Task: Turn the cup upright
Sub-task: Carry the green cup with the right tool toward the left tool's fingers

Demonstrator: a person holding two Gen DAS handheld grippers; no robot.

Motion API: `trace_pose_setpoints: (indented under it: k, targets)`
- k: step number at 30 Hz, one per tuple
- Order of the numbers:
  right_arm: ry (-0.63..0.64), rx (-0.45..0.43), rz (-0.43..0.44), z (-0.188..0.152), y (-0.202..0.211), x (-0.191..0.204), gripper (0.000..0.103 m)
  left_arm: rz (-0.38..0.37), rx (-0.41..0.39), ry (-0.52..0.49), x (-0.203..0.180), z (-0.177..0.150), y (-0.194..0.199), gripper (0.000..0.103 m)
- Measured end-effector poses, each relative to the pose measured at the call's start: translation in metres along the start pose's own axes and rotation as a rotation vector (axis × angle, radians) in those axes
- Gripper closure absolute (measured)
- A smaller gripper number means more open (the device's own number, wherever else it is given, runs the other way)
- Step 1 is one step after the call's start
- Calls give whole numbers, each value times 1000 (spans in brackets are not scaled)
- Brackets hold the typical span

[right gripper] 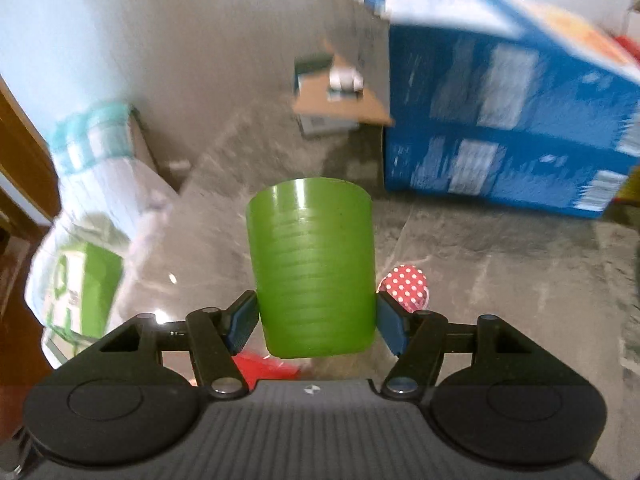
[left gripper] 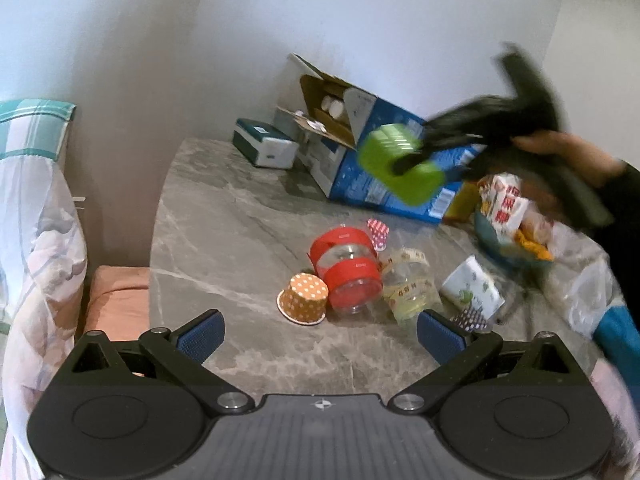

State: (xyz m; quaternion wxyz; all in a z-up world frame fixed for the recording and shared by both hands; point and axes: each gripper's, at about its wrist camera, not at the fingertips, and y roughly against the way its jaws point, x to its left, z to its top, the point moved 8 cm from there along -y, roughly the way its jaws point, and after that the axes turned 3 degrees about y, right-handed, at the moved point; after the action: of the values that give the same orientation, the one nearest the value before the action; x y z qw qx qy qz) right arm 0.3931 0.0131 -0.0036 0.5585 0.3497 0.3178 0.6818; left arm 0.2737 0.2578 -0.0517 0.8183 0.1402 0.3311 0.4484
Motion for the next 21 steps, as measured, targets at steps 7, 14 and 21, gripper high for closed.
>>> trace_pose_setpoints:
  k: [7,14,21]
  targets:
    - [-39,-48,-104,-91,96,21,38,-136,84,71,-13,-8,18,0]
    - [-286,-42,-27,-189,89,28,38,-195,121,3,-43,-24,39,0]
    - [-416,48,0,-233,39,26,38,-108,167,28,-40,-40,31,0]
